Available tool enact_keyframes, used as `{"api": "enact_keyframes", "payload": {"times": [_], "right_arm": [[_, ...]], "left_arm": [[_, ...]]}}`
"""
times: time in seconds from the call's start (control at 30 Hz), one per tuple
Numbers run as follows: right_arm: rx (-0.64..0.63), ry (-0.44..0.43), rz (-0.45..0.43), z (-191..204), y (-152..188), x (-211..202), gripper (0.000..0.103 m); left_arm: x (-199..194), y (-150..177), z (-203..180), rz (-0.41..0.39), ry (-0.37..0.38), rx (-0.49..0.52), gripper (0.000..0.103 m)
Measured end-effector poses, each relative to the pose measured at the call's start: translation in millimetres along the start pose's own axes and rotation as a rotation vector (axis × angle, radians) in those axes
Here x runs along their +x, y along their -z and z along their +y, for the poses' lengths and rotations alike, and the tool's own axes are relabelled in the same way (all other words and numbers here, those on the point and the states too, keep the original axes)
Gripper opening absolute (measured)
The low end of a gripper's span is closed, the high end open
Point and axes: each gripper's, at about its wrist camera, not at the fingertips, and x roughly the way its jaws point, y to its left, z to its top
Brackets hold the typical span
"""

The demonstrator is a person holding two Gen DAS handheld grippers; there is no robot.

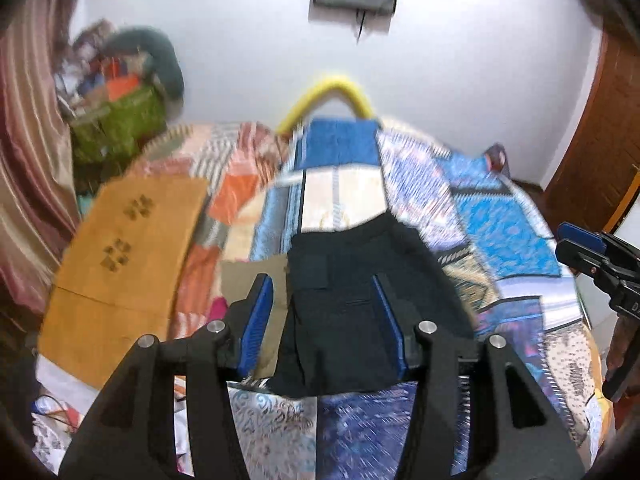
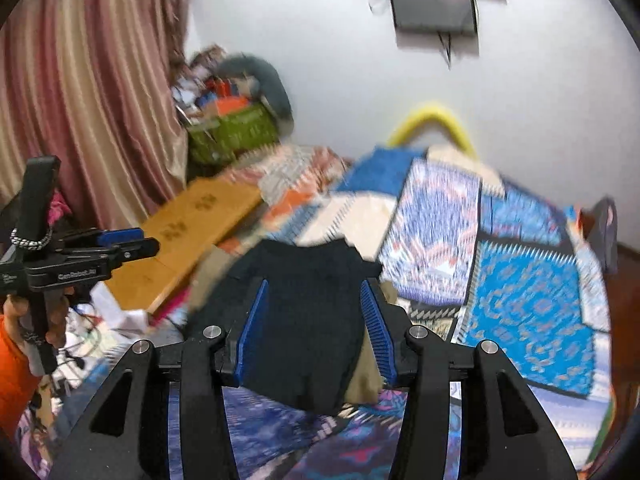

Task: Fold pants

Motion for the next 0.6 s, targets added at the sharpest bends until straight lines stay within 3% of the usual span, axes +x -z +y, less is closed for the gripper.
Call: {"api": "enact_keyframes", "payload": {"times": [0.27, 0.43, 0.6], "right_arm": [[-0.037, -0.020, -0.176, 54, -4, -115, 0.044], [-0.069, -0.029, -0.294, 92, 11, -187, 0.044], [-0.103, -0.027, -0.402, 123, 41, -239, 0.044]], "left_arm": [[-154, 10, -43, -0.217, -0.019, 0.081, 0.051], [-249, 46, -70, -0.358, -0.003, 0.106, 0.051], [-313, 87, -92, -0.476, -0.031, 0.136, 0.051]]}}
